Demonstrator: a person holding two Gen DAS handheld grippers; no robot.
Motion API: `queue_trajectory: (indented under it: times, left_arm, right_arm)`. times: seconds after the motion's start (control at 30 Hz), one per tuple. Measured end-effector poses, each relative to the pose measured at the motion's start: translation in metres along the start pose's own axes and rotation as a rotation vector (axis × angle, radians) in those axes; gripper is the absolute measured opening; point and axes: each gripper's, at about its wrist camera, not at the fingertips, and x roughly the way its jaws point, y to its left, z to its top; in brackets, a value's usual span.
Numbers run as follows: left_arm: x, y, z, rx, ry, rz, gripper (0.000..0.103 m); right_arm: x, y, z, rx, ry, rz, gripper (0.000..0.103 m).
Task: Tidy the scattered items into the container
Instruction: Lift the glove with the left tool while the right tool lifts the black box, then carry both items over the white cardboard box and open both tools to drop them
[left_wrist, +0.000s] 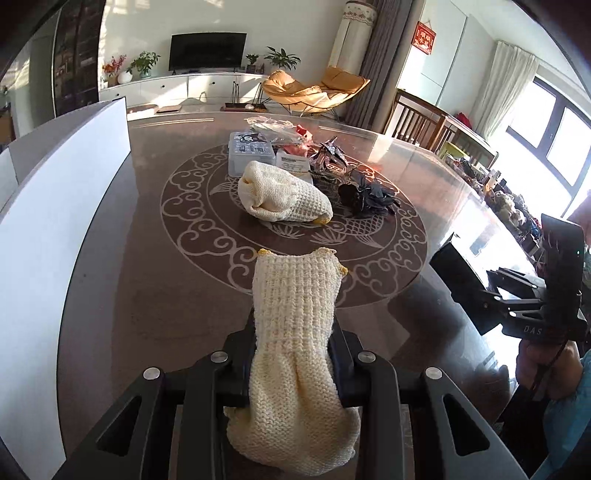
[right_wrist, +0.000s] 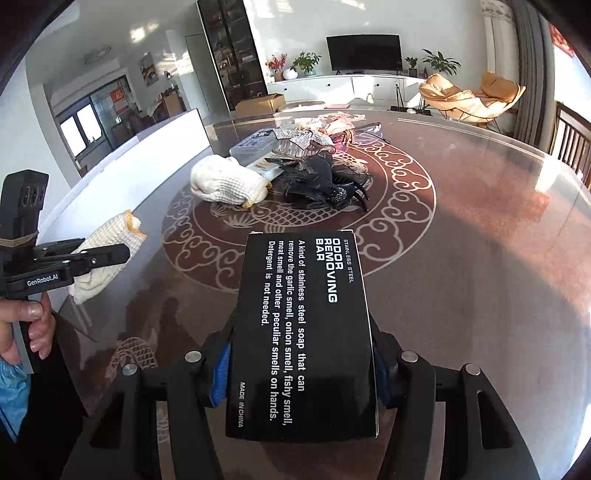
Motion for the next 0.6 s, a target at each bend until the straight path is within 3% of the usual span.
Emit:
queue_trajectory:
  times: [0.1, 0.2, 0.33, 0.43, 0.5, 0.6]
  left_arm:
    - [-0.004, -0.005, -0.024, -0.066, 0.040, -0.041, 0.031]
    - [-0.014, -0.007, -0.041, -0.110, 0.057, -0.069, 0.031]
    - [-0.064, 0.017, -0.033, -0.189, -0.078, -0.056, 0.031]
    - [-0.113, 0.061, -0.017, -0.261, -0.197, 0.014, 0.031]
    - [-0.144, 0.098, -0.009, -0.289, -0.252, 0.105, 0.031]
    - [-0.169, 0.162, 0.000, -0.351, -0.260, 0.254, 0.031]
  right_arm:
    - [-0.018, 0.003, -0.029, 0.102, -0.059, 0.054, 0.059]
    - [-0.020, 0.014, -0.037, 0.130, -0.050, 0.092, 0.059]
    - [-0.017, 0.045, -0.006, 0.064, -0.058, 0.140, 0.059]
    - [-0.009, 0.088, 0.044, 0.011, -0.095, 0.217, 0.059]
    - [-0.003, 0.133, 0.080, -0.058, -0.126, 0.276, 0.059]
    - [0.019, 0.216, 0.126, -0.159, -0.141, 0.382, 0.059]
